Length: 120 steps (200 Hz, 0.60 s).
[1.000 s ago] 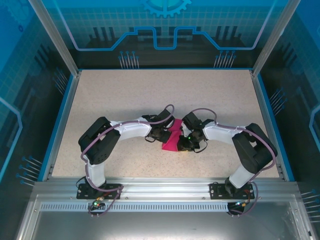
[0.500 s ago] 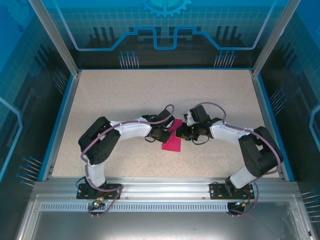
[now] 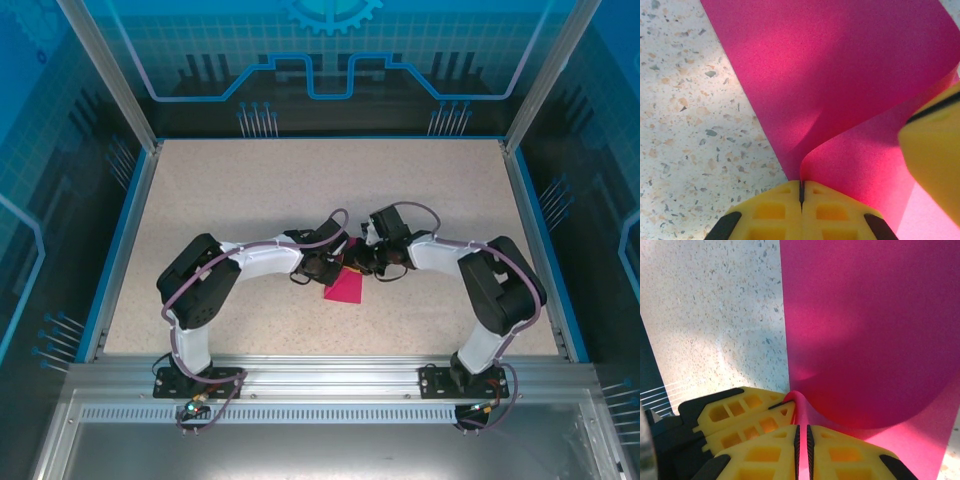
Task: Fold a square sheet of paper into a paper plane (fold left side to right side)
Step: Fold the triangle a second time at the center of the table.
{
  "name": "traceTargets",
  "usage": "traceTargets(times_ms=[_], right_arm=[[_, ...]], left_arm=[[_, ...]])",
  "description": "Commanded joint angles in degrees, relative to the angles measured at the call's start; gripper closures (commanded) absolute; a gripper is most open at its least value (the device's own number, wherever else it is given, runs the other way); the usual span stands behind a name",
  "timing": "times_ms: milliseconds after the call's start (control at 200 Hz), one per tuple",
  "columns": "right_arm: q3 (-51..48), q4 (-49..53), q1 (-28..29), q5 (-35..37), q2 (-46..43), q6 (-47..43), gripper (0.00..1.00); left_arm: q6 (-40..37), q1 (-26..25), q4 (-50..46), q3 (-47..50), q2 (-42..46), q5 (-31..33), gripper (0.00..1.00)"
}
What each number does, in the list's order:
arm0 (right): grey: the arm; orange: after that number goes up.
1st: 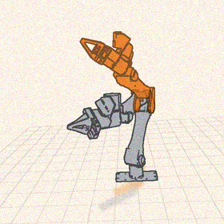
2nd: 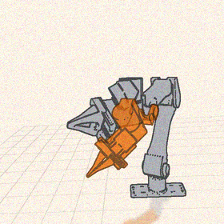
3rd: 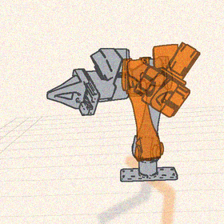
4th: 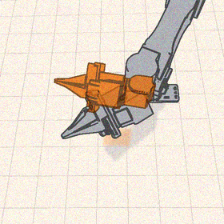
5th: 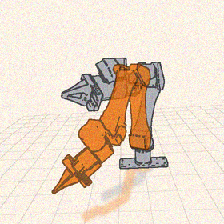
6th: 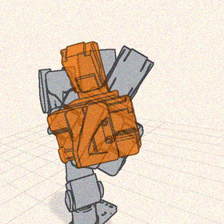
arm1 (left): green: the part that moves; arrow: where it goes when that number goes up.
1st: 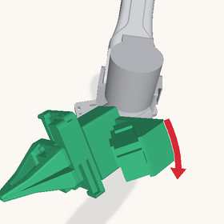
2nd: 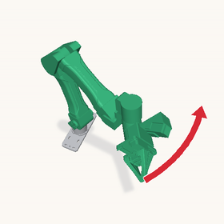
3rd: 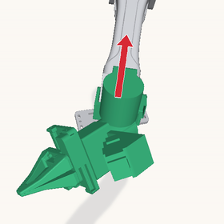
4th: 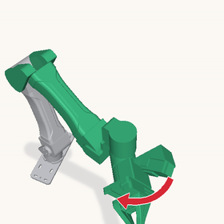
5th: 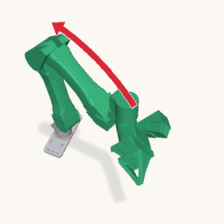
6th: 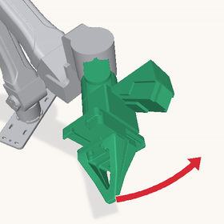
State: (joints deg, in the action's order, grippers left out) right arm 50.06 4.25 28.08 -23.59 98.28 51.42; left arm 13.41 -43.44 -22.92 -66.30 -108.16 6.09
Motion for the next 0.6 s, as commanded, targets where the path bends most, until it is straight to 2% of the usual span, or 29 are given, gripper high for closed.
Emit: traceTargets(times_ms=[0, 230, 595], right_arm=[[2.3, 2.8, 0.6, 1.7, 1.5, -1.2, 0.85], [3.5, 8.1, 0.7, 4.7, 2.2, -3.7, 0.85], [3.7, 10.8, 0.8, 6.3, 3.8, -5.2, 0.85]], left_arm=[[0.4, 0.1, 0.8, 0.3, -0.3, -2.2, 0.99], [0.2, 0.1, 0.6, 0.1, -0.3, -2.3, 0.99], [0.0, 0.0, 0.3, -0.4, -0.3, -2.4, 0.98]])
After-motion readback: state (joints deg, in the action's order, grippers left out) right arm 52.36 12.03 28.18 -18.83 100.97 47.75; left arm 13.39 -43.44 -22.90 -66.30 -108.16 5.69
